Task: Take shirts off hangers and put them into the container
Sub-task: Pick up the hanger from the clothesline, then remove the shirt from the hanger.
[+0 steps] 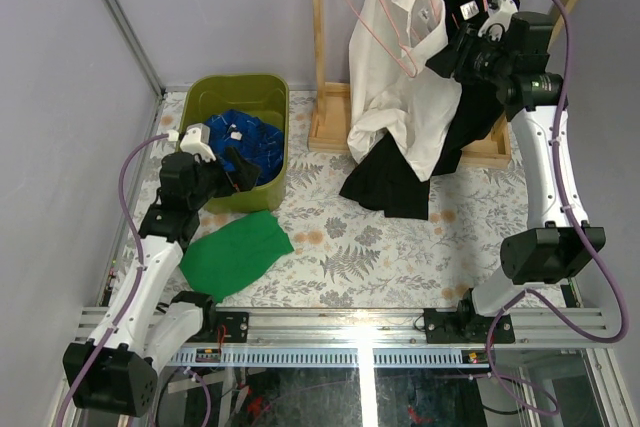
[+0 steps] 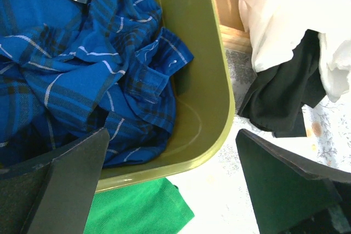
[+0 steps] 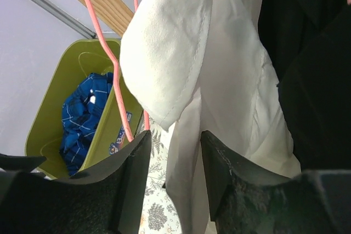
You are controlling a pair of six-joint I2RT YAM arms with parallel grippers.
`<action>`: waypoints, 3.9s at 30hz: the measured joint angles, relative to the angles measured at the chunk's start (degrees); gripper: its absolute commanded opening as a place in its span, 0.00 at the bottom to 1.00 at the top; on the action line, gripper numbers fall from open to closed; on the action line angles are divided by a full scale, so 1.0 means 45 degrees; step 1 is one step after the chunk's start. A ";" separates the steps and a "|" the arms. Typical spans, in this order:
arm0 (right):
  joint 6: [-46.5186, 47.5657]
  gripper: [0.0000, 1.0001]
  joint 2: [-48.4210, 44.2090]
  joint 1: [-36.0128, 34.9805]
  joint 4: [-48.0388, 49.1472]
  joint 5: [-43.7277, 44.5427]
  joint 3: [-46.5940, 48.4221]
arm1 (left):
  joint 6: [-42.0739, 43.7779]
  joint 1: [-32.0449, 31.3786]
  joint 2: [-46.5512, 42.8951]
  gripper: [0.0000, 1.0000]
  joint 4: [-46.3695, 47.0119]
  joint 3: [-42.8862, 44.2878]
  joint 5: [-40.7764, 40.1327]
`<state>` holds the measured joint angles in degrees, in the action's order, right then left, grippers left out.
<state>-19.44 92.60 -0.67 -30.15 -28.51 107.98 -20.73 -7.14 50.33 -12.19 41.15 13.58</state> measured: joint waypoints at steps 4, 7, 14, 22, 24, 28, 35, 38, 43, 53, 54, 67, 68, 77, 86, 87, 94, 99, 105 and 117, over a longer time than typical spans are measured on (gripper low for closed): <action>-0.0185 0.26 0.0000 -0.0355 0.0267 0.0481 -0.0024 | -0.0044 0.0000 0.0126 1.00 -0.0175 0.0058 -0.0248; -0.0248 0.18 0.0005 -0.0549 0.0287 0.0913 -0.0024 | -0.0049 0.0000 0.0097 1.00 -0.0199 0.0063 -0.0311; -0.0389 0.00 -0.0321 -0.0811 0.0981 0.2103 -0.0724 | -0.0049 0.0000 -0.0073 1.00 -0.0345 0.0063 -0.0563; -0.0733 0.00 -0.1107 -0.0889 0.1341 0.2458 -0.1195 | -0.0053 0.0000 -0.0087 1.00 -0.0364 0.0063 -0.0782; -0.0782 0.00 -0.1161 -0.0889 0.1341 0.2472 -0.1195 | -0.0053 0.0000 -0.0087 1.00 -0.0374 0.0063 -0.0792; -0.0894 0.00 -0.1190 -0.0889 0.1282 0.2492 -0.1195 | -0.0053 0.0000 -0.0087 1.00 -0.0384 0.0063 -0.0797; -0.1025 0.00 -0.1447 -0.0889 0.1083 0.2526 -0.0777 | -0.0058 0.0000 -0.0083 1.00 -0.0393 0.0063 -0.0894; -0.0933 0.00 -0.1447 -0.0889 0.0952 0.2526 -0.0321 | -0.0058 0.0000 -0.0063 1.00 -0.0398 0.0063 -0.0937; -0.0665 0.00 -0.1477 -0.0889 0.0539 0.2574 -0.0321 | -0.0063 0.0000 -0.0024 1.00 -0.0413 0.0063 -0.1030; -0.0476 0.00 -0.1651 -0.0894 0.0942 0.3206 -0.0685 | -0.0063 0.0000 0.0063 1.00 -0.0437 0.0068 -0.1200; -0.0466 0.00 -0.1778 -0.0889 0.1078 0.3211 -0.0835 | -0.0063 0.0000 0.0063 1.00 -0.0437 0.0068 -0.1239; -0.0058 0.00 -0.4027 -0.0894 0.2273 0.3181 -0.2011 | -0.0068 0.0000 0.0058 1.00 -0.0457 0.0068 -0.1506; -0.0063 0.00 -0.4357 -0.0894 0.2297 0.3186 -0.2467 | -0.0073 0.0000 0.0044 1.00 -0.0476 0.0068 -0.1598; -0.0636 0.00 -0.7101 -0.0903 0.1010 0.4153 -0.5994 | -0.0160 0.0005 -0.0291 1.00 -0.0690 0.0068 -0.2011; -0.0374 0.00 -0.8859 -0.0903 -0.1243 0.3181 -0.9233 | -0.0296 0.0000 -0.0117 1.00 -0.0738 0.0068 -0.2025; -0.0185 0.00 -0.8879 -0.0903 -0.1574 0.2973 -0.9253 | -0.0306 0.0000 -0.0092 1.00 -0.0738 0.0068 -0.2021; 0.1258 0.00 -0.9991 -0.0903 -0.3147 0.2307 -0.9165 | -0.0364 0.0000 0.0049 1.00 -0.0996 0.0233 -0.1885; 0.1972 0.00 -1.0229 -0.0903 -0.4425 0.2064 -0.8694 | -0.0549 0.0005 0.0141 1.00 -0.1088 0.0787 -0.1384; 0.2492 0.00 -0.9267 -0.0903 -0.5785 0.1831 -0.8466 | -0.0631 0.0005 0.0495 1.00 -0.1175 0.1647 -0.0593; 0.3599 0.00 -0.9447 -0.0903 -0.5999 -0.1904 -0.9107 | -0.0913 -0.0219 0.1787 1.00 -0.1093 0.2516 0.3342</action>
<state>-3.25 50.09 -4.73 -57.14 -37.08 67.00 -24.84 -8.12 58.37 -17.10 52.47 28.62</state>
